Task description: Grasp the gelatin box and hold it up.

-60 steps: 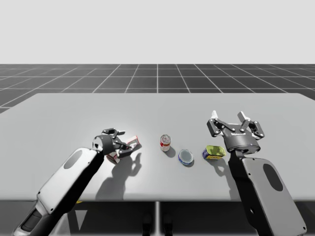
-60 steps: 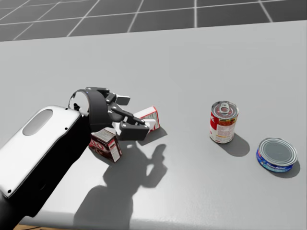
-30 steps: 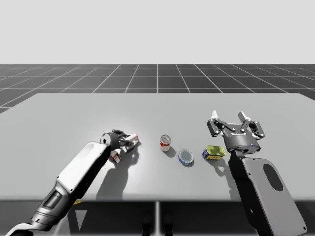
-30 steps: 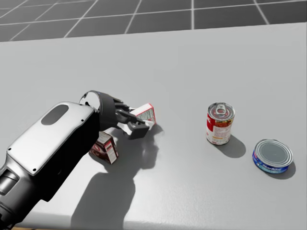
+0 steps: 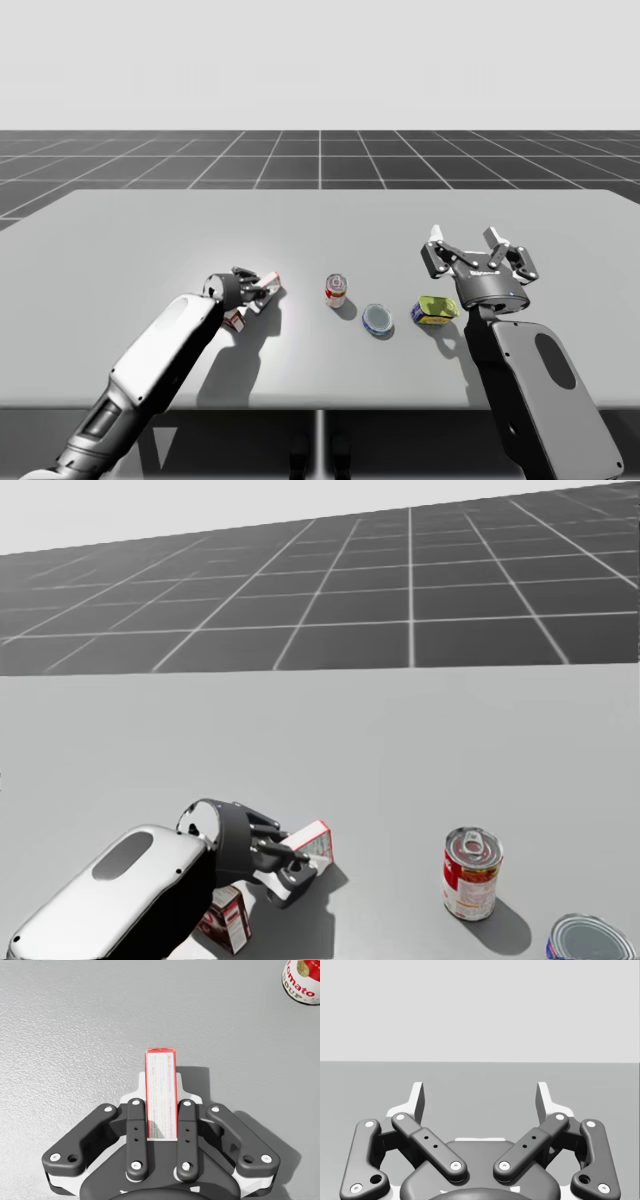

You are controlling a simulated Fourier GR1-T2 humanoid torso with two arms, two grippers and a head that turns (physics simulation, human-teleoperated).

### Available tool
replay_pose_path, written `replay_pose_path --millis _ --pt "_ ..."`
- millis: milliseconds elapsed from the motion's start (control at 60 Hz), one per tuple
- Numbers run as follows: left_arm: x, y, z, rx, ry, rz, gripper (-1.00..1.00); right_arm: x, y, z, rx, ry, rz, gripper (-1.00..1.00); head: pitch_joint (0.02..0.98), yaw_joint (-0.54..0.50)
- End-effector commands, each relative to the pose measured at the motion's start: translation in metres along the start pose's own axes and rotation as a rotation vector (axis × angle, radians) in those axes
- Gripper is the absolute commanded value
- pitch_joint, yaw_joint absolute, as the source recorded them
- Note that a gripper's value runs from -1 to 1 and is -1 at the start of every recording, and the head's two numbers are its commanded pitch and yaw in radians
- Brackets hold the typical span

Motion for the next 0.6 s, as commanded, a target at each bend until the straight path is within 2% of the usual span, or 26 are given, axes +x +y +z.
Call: replay_pose_path --millis 17,117,300,600 --pt "-0.010 -0.014 -0.005 -0.087 0.078 -0.020 1.00 0.000 -0.001 0.000 -0.001 0.000 -0.002 -1.00 0.487 0.20" --pt "-0.007 -0.017 -0.004 -0.094 0.074 -0.026 1.00 -0.001 -0.001 0.000 -0.003 0.000 -0.002 -1.00 0.448 0.20" --pt "0.001 -0.017 0.001 -0.083 0.053 -0.035 1.00 -0.001 -0.002 0.000 -0.004 0.000 -0.004 -1.00 0.452 0.20" --pt "0.033 -0.013 0.034 -0.032 -0.033 -0.076 1.00 -0.001 -0.002 -0.001 -0.002 -0.001 -0.005 -1.00 0.469 0.20"
